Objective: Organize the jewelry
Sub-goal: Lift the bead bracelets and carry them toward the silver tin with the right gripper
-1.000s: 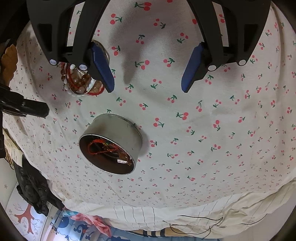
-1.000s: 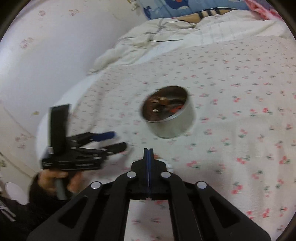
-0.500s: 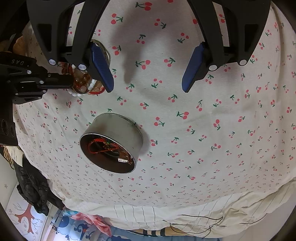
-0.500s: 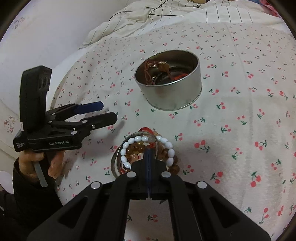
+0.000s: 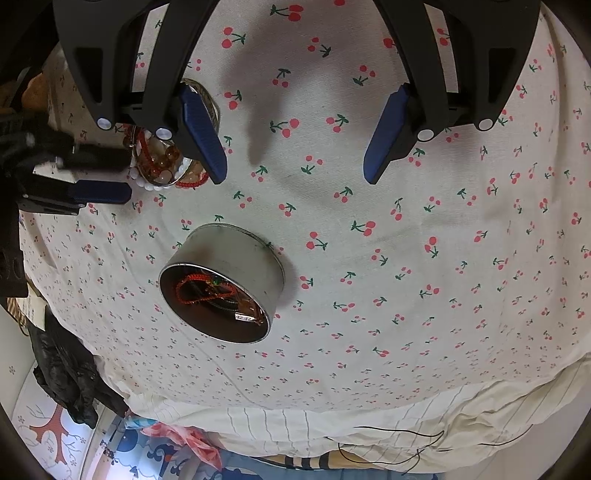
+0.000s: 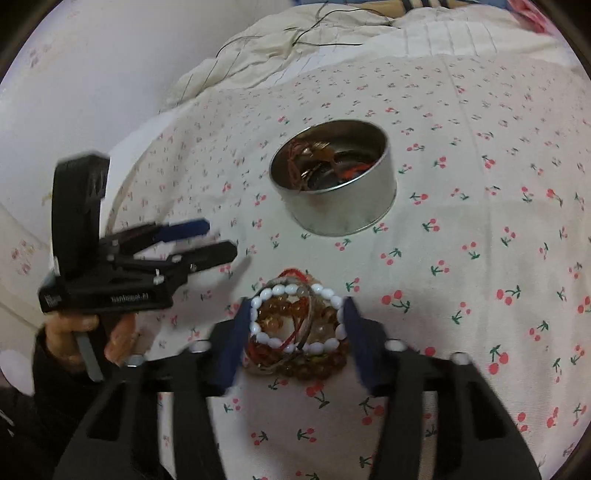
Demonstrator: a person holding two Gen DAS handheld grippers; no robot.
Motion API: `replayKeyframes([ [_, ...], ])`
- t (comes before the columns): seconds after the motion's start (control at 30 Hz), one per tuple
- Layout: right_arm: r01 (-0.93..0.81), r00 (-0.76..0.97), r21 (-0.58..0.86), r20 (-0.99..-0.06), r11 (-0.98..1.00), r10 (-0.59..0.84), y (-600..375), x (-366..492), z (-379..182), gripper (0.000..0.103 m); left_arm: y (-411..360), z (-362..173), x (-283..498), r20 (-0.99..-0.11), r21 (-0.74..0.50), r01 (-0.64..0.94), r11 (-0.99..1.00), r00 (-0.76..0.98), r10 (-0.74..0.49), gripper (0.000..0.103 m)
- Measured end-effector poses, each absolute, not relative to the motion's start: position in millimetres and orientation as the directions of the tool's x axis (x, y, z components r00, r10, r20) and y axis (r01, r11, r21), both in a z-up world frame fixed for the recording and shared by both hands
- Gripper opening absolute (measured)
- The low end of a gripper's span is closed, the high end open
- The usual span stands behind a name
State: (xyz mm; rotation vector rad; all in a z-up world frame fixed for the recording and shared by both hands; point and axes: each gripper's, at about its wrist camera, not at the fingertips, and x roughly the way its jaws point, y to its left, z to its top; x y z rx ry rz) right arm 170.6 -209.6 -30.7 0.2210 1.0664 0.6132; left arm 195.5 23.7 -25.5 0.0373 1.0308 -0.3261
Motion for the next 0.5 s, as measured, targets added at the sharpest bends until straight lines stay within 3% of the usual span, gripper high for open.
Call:
replayKeyframes([
  [0.27,-0.371,0.289,0.433,-0.787,0.822,0.545,-194.1,174.0,-47.5,0.037,22.6,-25.3,195.3,-0.847,-0.121,0.29,0.949,0.469,-0.251,0.073],
  [0.33,-0.363,0.291,0.45,-0.777,0.816,0.558,-195.9,176.1,-47.2,0.011,22.7,-25.4,195.6,-0.847,-0.121,0.29,0.949,0.468,-0.251,0.073],
  [0.5,-0.369,0.307,0.51,-0.722,0.777,0.62,-203.6,173.0,-35.1,0.006,24.0,-25.7,196.5,-0.848,-0.126,0.281,0.951,0.468,-0.25,0.073],
])
